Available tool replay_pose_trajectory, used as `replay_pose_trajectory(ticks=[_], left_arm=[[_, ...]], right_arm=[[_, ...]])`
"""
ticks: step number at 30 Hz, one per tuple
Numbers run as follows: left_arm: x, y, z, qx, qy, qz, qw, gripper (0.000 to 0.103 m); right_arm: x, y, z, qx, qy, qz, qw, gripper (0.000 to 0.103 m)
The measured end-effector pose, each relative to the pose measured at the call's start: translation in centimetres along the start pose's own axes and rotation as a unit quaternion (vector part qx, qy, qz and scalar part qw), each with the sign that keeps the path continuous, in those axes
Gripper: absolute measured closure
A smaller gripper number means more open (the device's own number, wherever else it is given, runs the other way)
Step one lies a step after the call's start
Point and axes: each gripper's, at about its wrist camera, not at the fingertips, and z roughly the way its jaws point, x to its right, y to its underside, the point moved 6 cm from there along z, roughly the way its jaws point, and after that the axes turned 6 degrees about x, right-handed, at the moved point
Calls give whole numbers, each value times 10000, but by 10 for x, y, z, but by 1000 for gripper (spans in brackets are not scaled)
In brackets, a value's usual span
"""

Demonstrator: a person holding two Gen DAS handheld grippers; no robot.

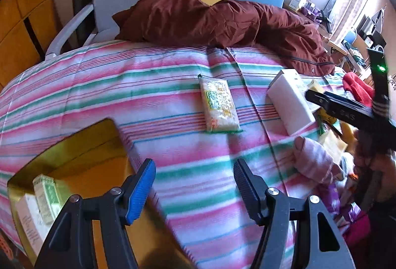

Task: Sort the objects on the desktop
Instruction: 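Return both tools to the pile and reach toward the WEIDAN cracker pack, then place the cracker pack with the left tool in the tray while the right places the white sponge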

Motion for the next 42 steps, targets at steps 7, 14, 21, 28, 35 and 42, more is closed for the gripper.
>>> replay_pose_trajectory(ticks=[7, 14, 21, 28, 35, 42], left_arm=[[16, -25, 37, -154, -86, 140, 9997, 36], [38, -37, 76, -434, -52, 300, 9986, 35], [44, -43, 99, -452, -281, 469, 9975, 32], [37, -43, 112, -485, -299, 454, 9973, 28], [36, -47, 116, -336, -337, 513, 9976, 26], [34, -47, 110, -76, -378, 594, 9975, 54]], right_arm=[[1, -6, -7, 120, -258, 168, 9995, 46], [-31, 5, 1, -178, -796, -235, 9964, 63], [-43, 14, 4, -252, -816, -531, 9949, 66], [-42, 23, 18, -470, -583, -723, 9946, 82], [-44, 23, 18, -458, -584, -773, 9942, 82], [-51, 22, 13, -382, -654, -835, 9936, 83]])
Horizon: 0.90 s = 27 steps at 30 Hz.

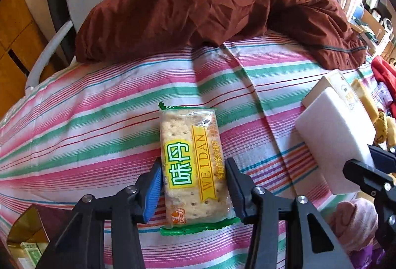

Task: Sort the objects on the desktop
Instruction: 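Place the cracker pack with the left tool in the tray while the right places the white sponge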

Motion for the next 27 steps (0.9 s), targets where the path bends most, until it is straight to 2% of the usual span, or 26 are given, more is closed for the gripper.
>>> replay_pose_trajectory(ticks=[4, 7, 10, 16, 23, 27], left_arm=[[-2, 0, -9, 85, 120, -86, 9999, 54], [-4, -3, -30, 259, 261, -221, 9991, 54], [-5, -7, -55, 420, 362, -299, 9980, 54], [-18, -4, -110, 721, 292, -500, 9957, 54], [-81, 42, -189, 1049, 120, -1074, 9886, 54], [-130, 81, -208, 1013, -192, -1524, 9829, 54]], right_arm=[[-1, -3, -5, 91, -55, 16, 9999, 83], [-2, -7, -11, 220, -154, 33, 9996, 83], [-8, -10, -20, 383, -384, 10, 9985, 83], [-33, -18, -40, 696, -860, -149, 9937, 83], [-71, -18, -64, 771, -1442, -226, 9863, 83], [-108, -12, -76, 616, -1764, -307, 9819, 83]])
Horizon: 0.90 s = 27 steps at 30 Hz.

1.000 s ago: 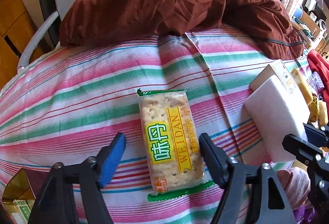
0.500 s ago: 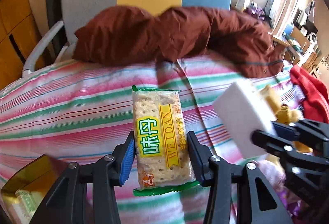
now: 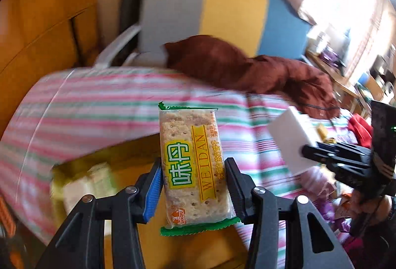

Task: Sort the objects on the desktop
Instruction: 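Place the cracker pack with the left tool in the tray while the right places the white sponge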

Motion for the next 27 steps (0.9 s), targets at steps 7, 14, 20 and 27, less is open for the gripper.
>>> replay_pose_trajectory(ticks=[7, 14, 20, 27], left_arm=[[-70, 44, 7, -279, -392, -594, 9971, 54], [-87, 40, 18, -77, -410, -742, 9964, 40], [-95, 49, 7, -20, -410, -819, 9958, 29], [-93, 63, -12, 94, -623, -685, 9957, 29]], right_arm=[[-80, 10, 19, -293, -356, -283, 9985, 83], [-127, 5, 56, -265, -247, -10, 9993, 76], [-135, 6, 63, -228, -122, 94, 9996, 46], [-128, 24, 51, -299, 52, 265, 9992, 42]])
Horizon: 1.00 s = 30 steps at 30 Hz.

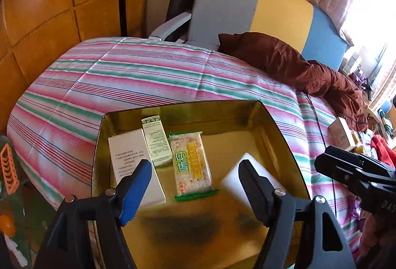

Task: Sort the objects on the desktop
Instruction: 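Place the cracker pack with the left tool in the tray while the right places the white sponge, then grasp the pink sock with the left tool while the right tool grasps the orange bag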

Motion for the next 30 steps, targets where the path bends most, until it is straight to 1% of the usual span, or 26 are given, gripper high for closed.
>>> replay_pose_trajectory(ticks=[7, 8, 9, 10, 14, 18, 24, 27, 30], left_arm=[[16, 10, -14, 71, 12, 208, 9998, 29], [18, 11, -14, 64, 10, 229, 9997, 29], [19, 12, -15, 61, 4, 257, 9997, 29], [21, 14, -16, 61, 7, 285, 9996, 29], [26, 19, -19, 93, -7, 404, 9991, 29], [29, 22, -20, 89, 0, 426, 9991, 29], [30, 28, -15, -24, 97, 341, 9994, 29], [29, 30, -13, -70, 258, 239, 9994, 31], [25, 30, -12, -135, 425, -12, 9990, 33]], right_arm=[[-4, 14, -13, 93, 67, 20, 9999, 36], [-4, 15, -15, 101, 73, 30, 9999, 34], [-4, 16, -17, 91, 73, 60, 9999, 30], [-4, 17, -20, 82, 55, 93, 9999, 29], [-3, 19, -33, 220, 201, -17, 9996, 28], [4, 22, -43, 268, 294, 16, 9992, 27], [29, 34, -53, 202, 550, 187, 9981, 25], [43, 43, -57, 110, 707, 271, 9971, 25], [59, 50, -63, 47, 860, 377, 9956, 25]])
